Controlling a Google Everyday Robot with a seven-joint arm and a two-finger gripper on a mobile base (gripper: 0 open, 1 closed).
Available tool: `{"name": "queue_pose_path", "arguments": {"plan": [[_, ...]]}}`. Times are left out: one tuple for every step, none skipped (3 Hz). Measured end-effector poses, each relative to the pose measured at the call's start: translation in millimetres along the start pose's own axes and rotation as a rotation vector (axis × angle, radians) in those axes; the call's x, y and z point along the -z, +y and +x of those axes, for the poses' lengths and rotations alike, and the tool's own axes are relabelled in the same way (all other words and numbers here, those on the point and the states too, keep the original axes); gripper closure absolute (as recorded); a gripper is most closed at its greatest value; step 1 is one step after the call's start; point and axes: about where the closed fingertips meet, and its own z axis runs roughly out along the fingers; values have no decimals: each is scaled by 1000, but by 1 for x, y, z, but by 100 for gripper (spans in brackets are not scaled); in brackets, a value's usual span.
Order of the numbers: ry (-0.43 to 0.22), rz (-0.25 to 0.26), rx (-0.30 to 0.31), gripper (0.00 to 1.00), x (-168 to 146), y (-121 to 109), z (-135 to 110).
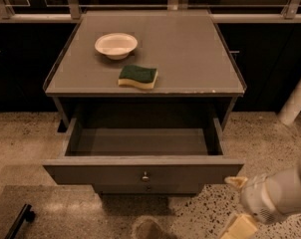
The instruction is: Close top drawer
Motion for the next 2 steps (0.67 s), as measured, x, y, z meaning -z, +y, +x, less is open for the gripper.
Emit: {"name": "queue_pose_path", "arguments": {"plan": [[-22,-16,-45,19,-33,-11,18],[-22,-16,-45,42,-33,-11,18]]}}
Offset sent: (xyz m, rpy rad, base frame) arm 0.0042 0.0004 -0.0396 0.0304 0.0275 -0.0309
